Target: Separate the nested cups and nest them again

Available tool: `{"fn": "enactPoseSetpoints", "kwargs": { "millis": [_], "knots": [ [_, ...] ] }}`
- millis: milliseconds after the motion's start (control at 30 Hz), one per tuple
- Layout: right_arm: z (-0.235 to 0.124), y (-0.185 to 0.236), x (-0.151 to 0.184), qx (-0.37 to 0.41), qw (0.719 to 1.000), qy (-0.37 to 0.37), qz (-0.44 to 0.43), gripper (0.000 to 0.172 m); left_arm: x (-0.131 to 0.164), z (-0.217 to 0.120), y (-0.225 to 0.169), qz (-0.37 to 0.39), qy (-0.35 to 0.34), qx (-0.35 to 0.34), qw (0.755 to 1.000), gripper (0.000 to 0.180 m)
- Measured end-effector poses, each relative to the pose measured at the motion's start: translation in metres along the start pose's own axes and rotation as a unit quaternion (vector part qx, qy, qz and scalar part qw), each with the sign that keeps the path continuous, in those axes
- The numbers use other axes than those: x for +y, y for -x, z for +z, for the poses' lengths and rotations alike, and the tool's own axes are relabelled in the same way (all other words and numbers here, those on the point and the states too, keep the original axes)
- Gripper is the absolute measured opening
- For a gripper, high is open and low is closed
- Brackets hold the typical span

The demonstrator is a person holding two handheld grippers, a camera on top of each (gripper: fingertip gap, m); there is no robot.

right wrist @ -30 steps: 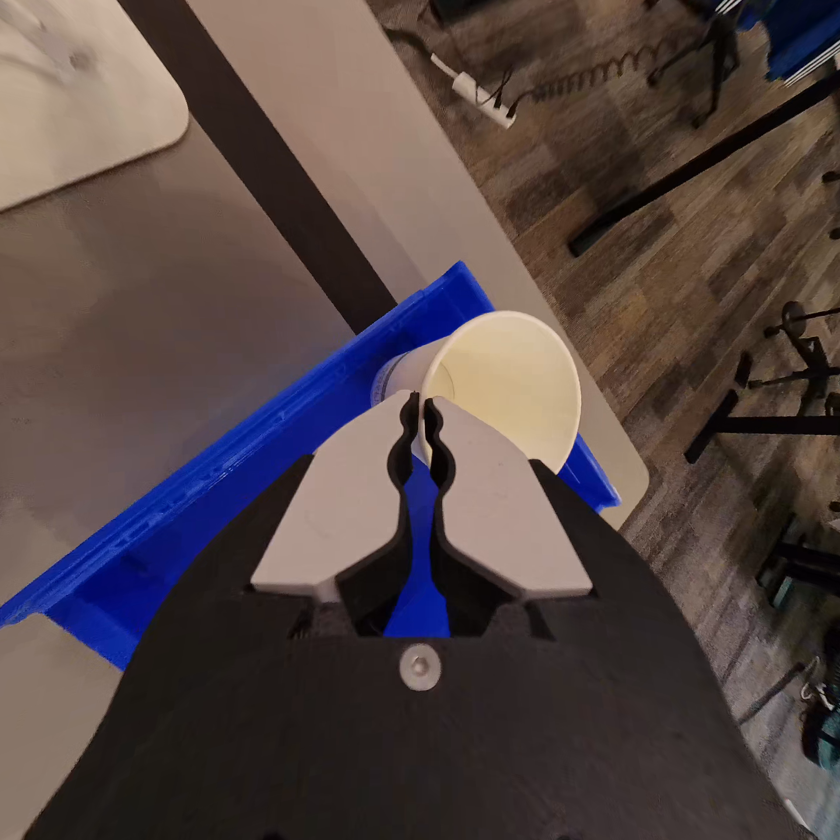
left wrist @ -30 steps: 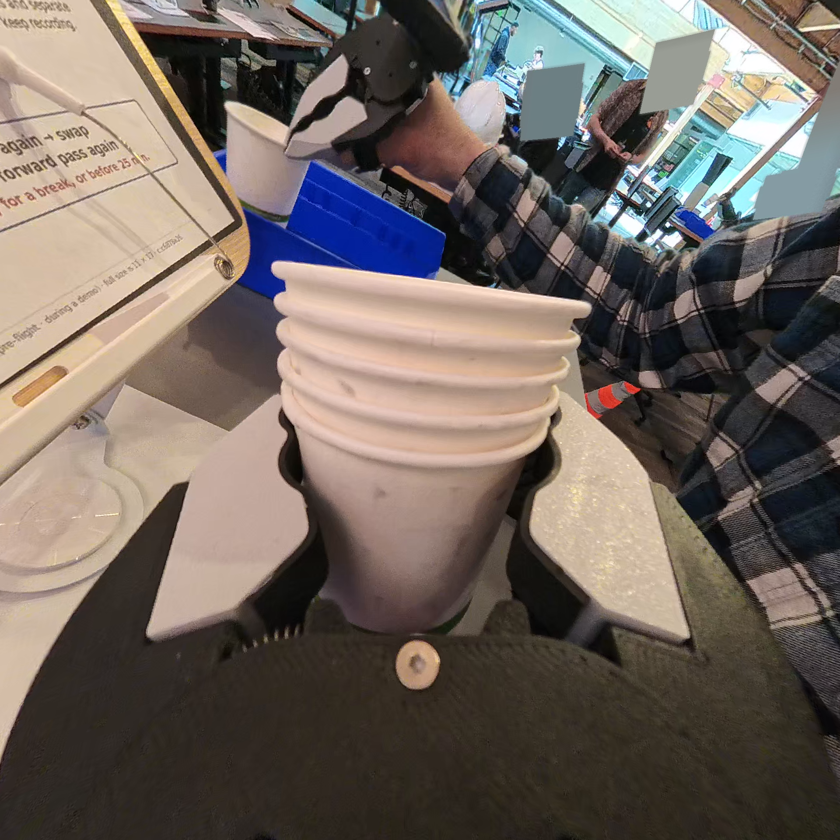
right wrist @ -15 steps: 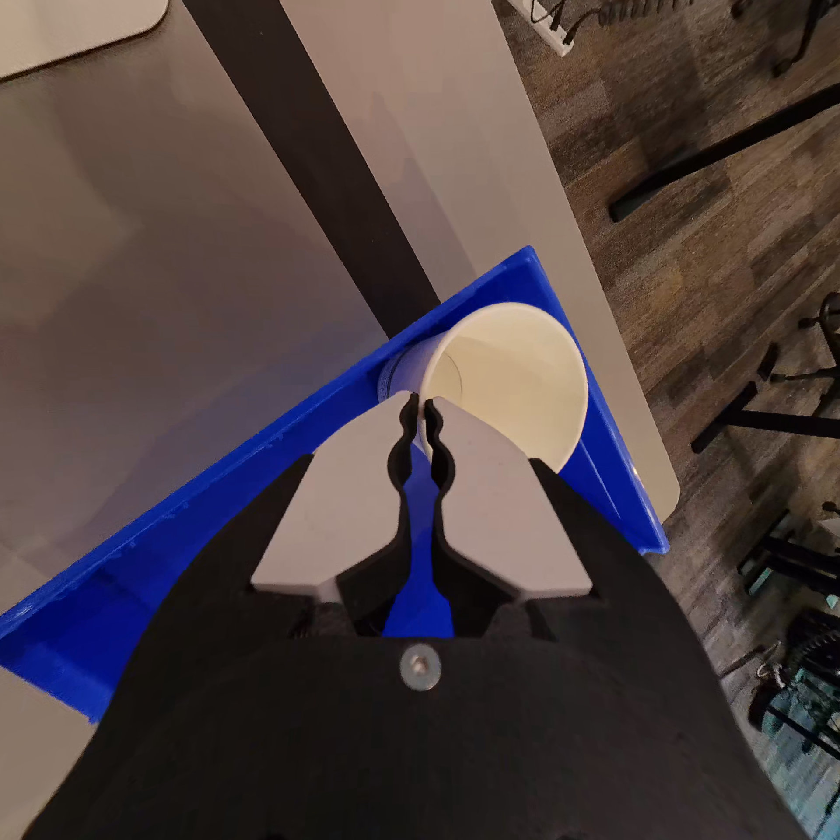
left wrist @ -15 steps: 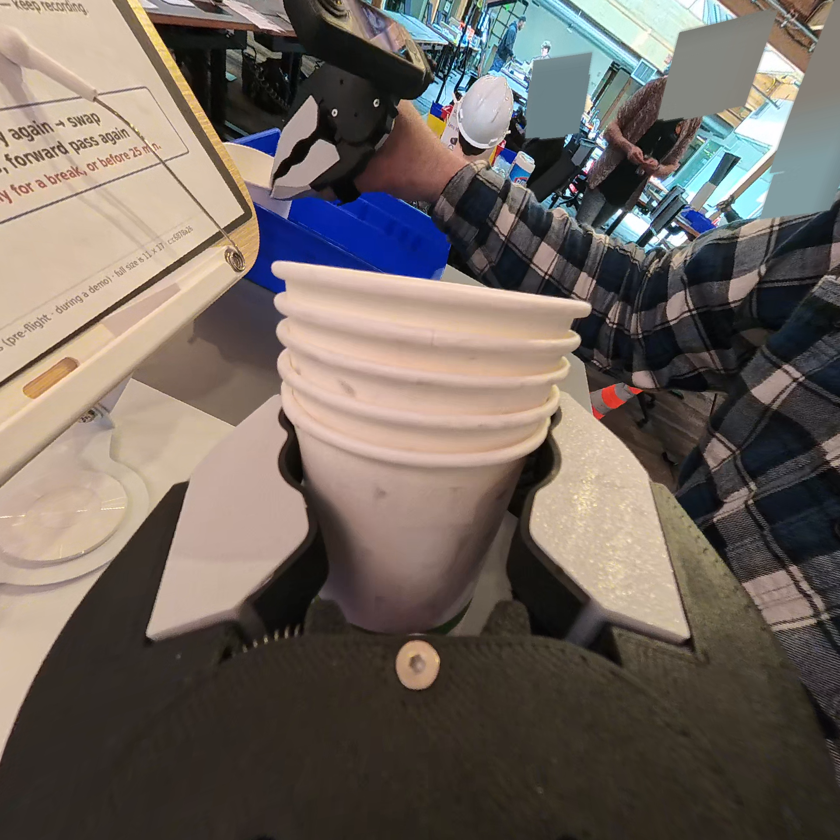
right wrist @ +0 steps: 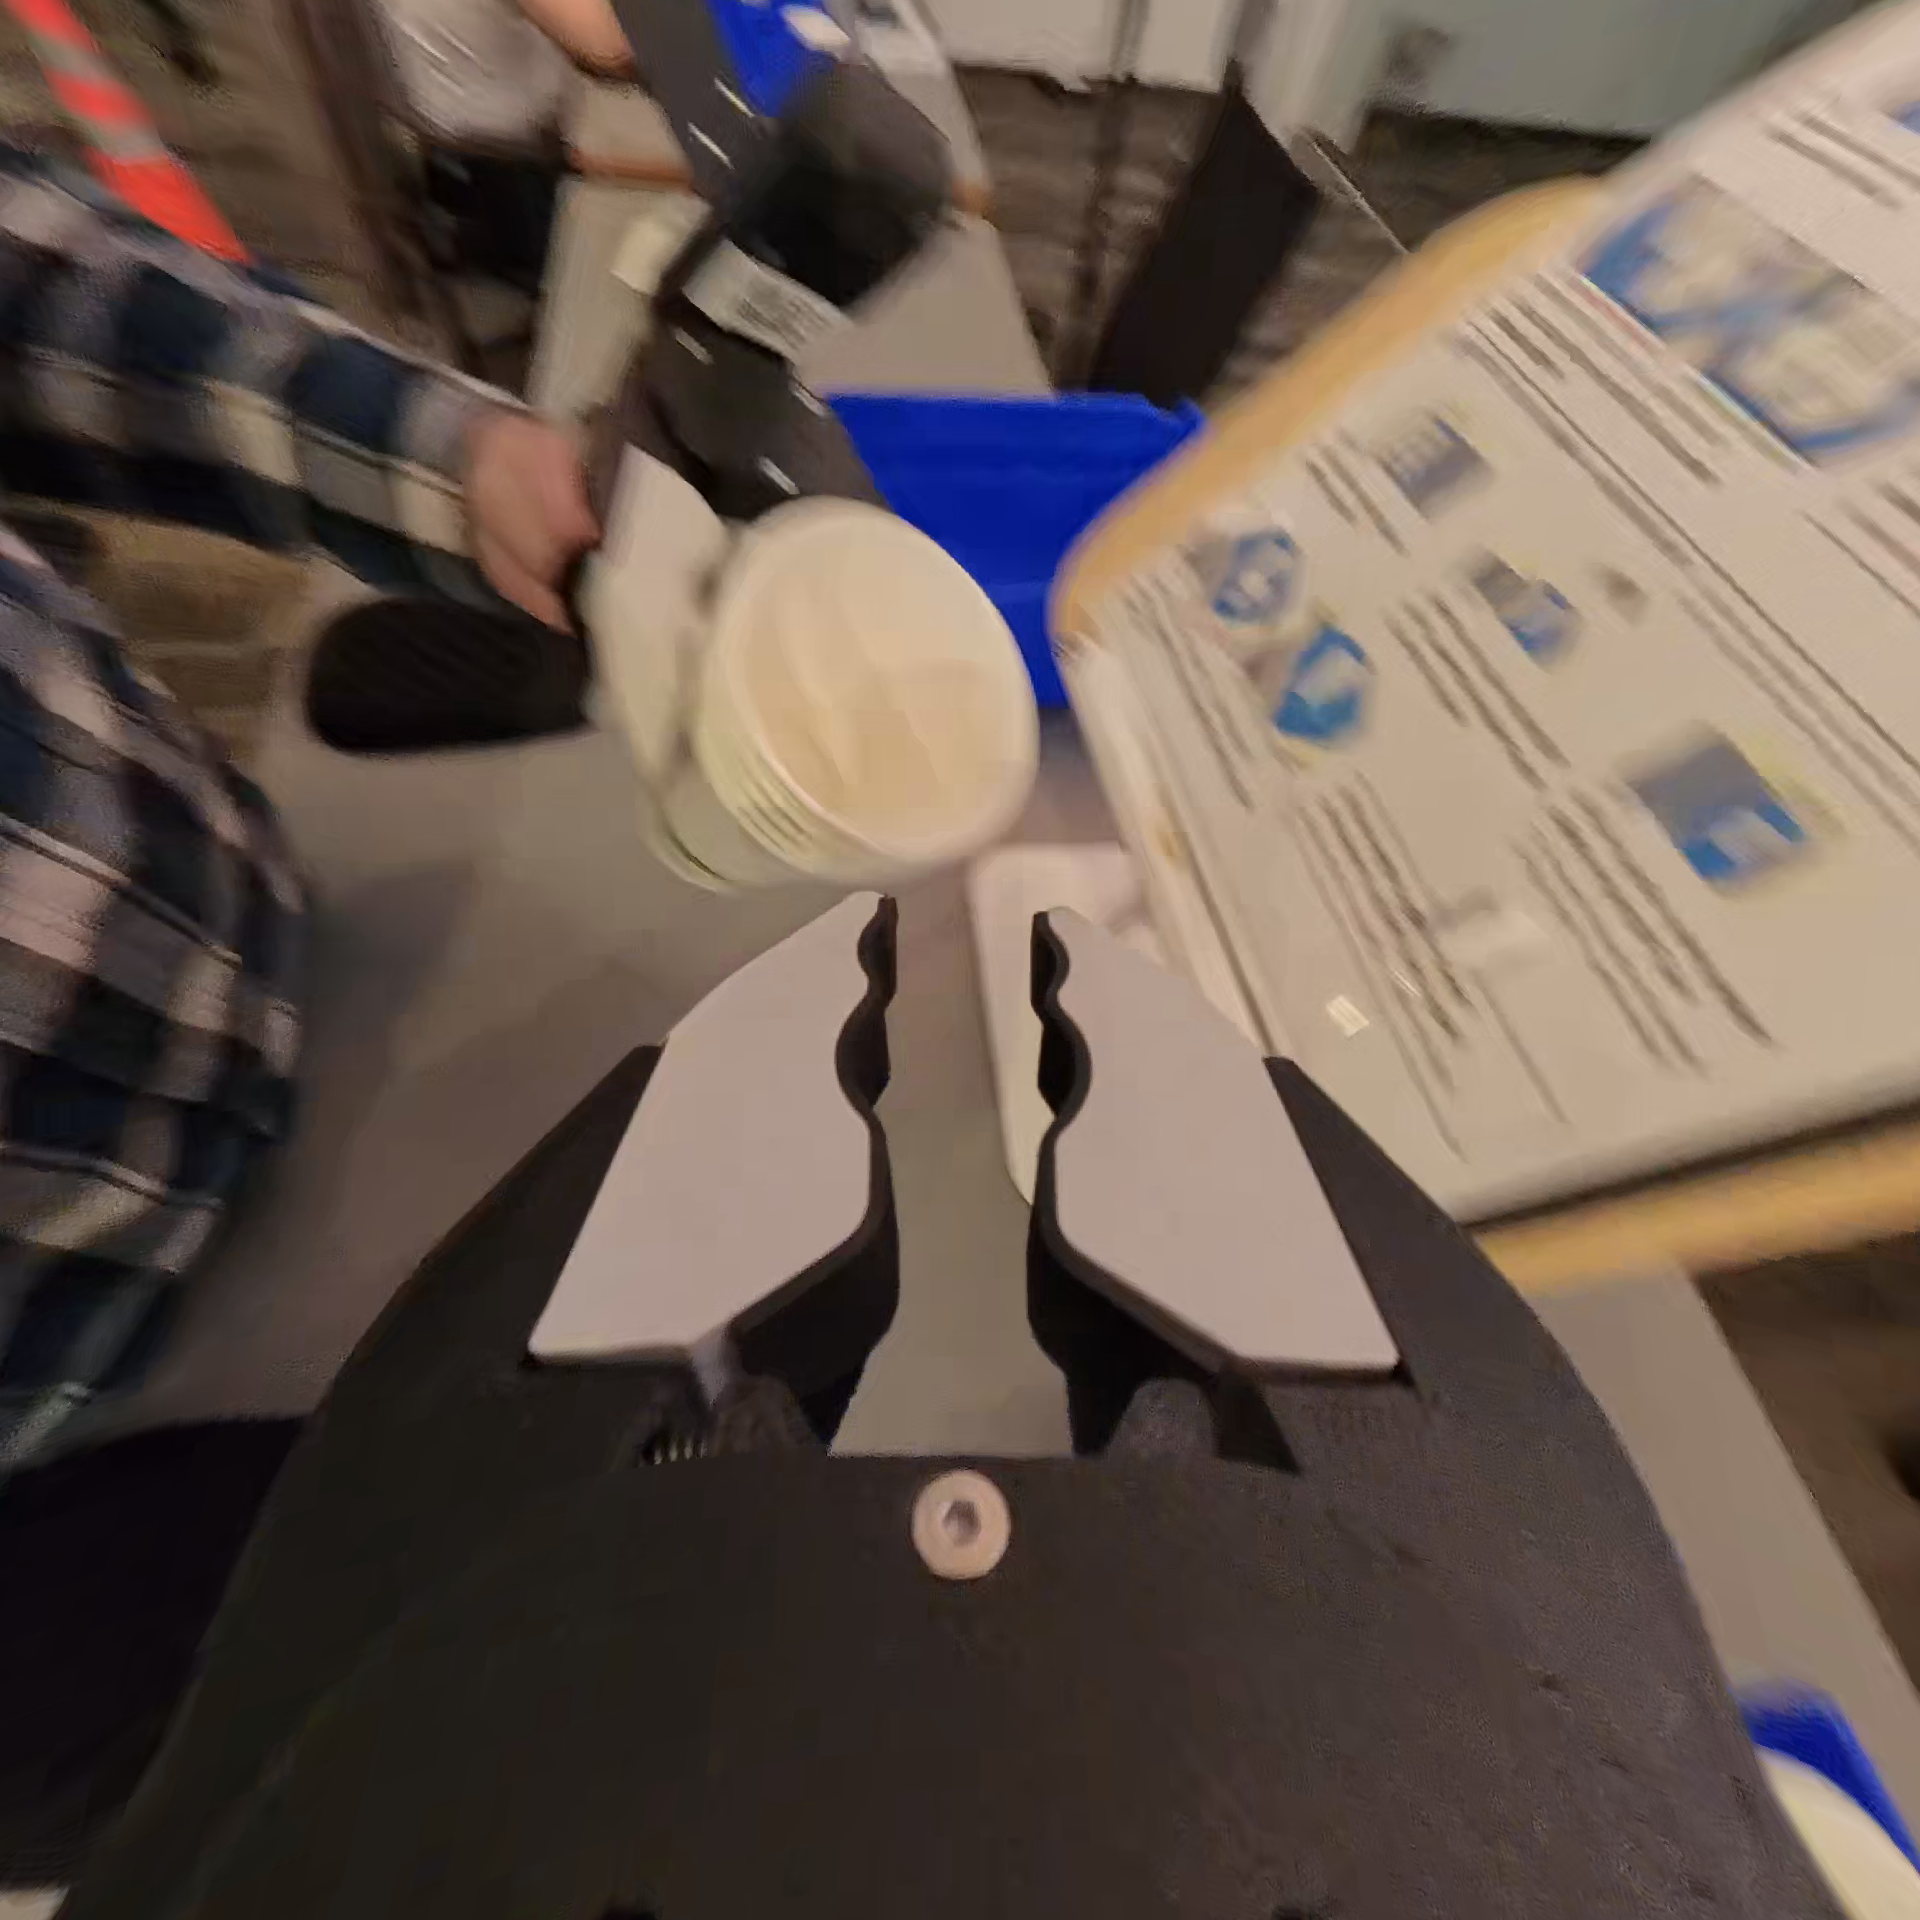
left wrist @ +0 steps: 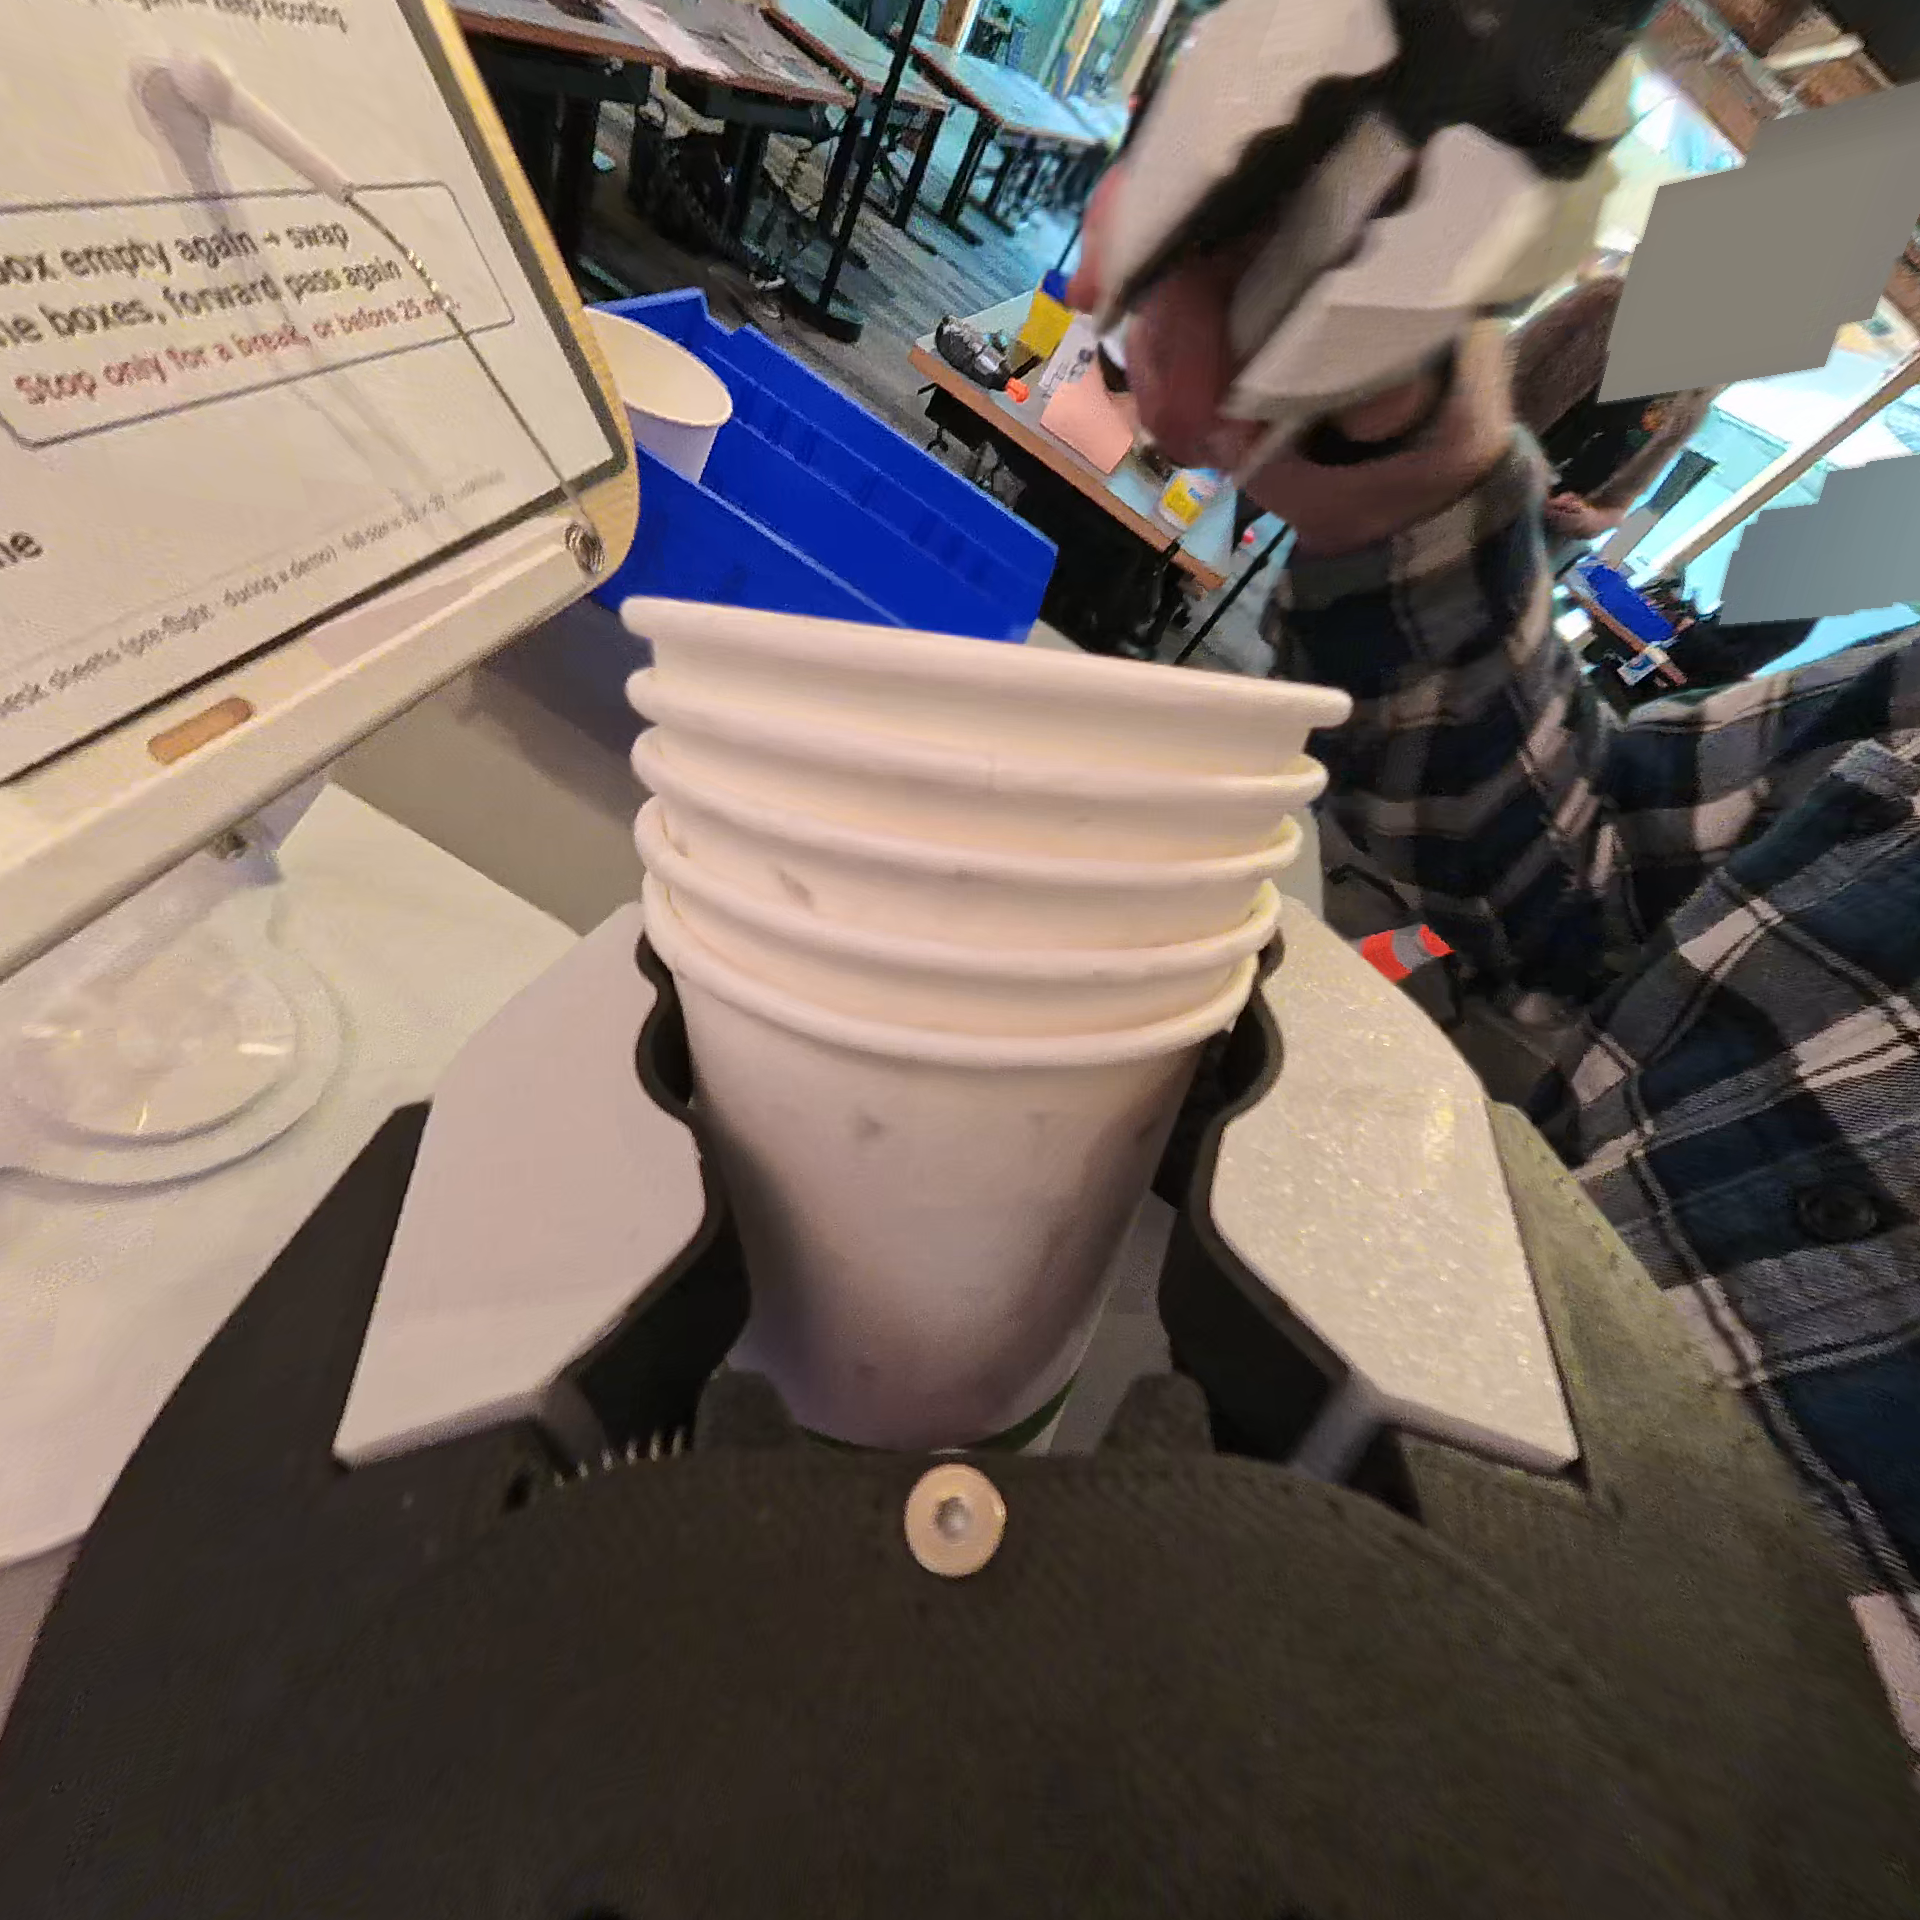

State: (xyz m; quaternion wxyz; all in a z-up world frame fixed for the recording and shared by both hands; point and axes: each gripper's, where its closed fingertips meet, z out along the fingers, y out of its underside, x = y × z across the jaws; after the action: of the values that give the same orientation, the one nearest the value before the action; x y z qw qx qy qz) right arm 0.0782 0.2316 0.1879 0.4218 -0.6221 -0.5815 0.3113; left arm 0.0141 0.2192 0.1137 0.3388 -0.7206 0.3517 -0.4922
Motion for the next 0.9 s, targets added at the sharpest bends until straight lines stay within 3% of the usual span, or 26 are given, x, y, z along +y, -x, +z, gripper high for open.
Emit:
{"fn": "enactPoseSetpoints", "kwargs": {
  "millis": [167, 333, 600, 900],
  "knots": [
    [0.06, 0.052, -0.034, -0.081, 0.996, -0.029, 0.008, 0.023, 0.008, -0.019, 0.0, 0.016, 0.022, -0.062, 0.998, 0.102],
    [0.09, 0.066, -0.045, -0.098, 0.994, -0.032, 0.029, 0.016, 0.014, -0.043, 0.002, 0.062, 0.053, -0.148, 0.986, 0.102],
    [0.1, 0.082, -0.05, -0.128, 0.991, -0.021, 0.029, 0.007, 0.02, -0.06, -0.002, 0.097, 0.076, -0.201, 0.972, 0.101],
    [0.097, 0.085, -0.05, -0.143, 0.988, -0.031, 0.046, 0.004, 0.018, -0.056, -0.005, 0.106, 0.075, -0.201, 0.971, 0.102]
  ]
}}
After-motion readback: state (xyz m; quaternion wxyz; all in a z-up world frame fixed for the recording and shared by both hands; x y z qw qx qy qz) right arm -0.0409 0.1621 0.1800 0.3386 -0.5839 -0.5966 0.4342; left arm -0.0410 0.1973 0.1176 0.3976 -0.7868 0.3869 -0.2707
